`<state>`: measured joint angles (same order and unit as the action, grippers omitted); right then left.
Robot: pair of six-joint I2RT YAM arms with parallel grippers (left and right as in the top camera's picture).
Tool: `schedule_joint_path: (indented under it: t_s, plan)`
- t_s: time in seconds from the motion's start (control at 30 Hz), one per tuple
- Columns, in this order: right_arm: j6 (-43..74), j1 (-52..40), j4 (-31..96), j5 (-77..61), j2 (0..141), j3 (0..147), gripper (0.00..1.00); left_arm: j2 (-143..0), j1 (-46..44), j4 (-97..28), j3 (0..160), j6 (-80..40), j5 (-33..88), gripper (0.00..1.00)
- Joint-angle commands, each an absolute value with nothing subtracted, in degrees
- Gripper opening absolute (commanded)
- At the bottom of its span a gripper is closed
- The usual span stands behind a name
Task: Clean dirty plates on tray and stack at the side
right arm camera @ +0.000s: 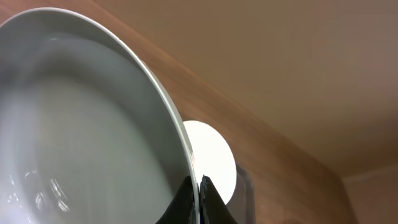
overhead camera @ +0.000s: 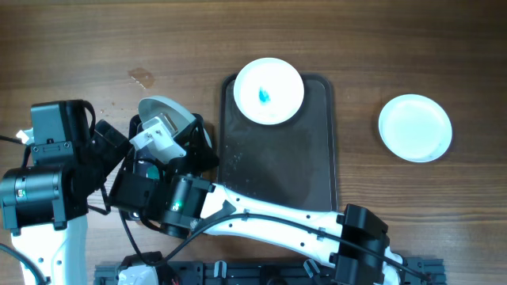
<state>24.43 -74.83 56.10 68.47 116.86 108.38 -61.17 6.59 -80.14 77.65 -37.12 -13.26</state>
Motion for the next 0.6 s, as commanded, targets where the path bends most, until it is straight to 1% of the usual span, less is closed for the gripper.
schedule_joint_path:
  t_s: [0.0, 0.43, 0.53, 0.57]
  plan:
    - [25.5, -75.0, 56.2, 71.0, 114.8, 110.3, 0.04, -60.8, 6.8, -80.0, 78.4, -36.4, -13.6, 1.00]
    - [25.7, -73.1, 56.2, 69.1, 114.8, 110.3, 0.04, -60.8, 6.8, -80.0, 78.4, -36.4, -13.6, 1.00]
    - [25.7, -69.7, 56.0, 61.6, 114.8, 110.3, 0.04, -60.8, 6.8, -80.0, 78.4, -36.4, -13.6, 1.00]
    - [26.2, -67.6, 56.2, 56.7, 114.8, 110.3, 0.04, -60.8, 6.8, -80.0, 78.4, -36.4, -13.6, 1.00]
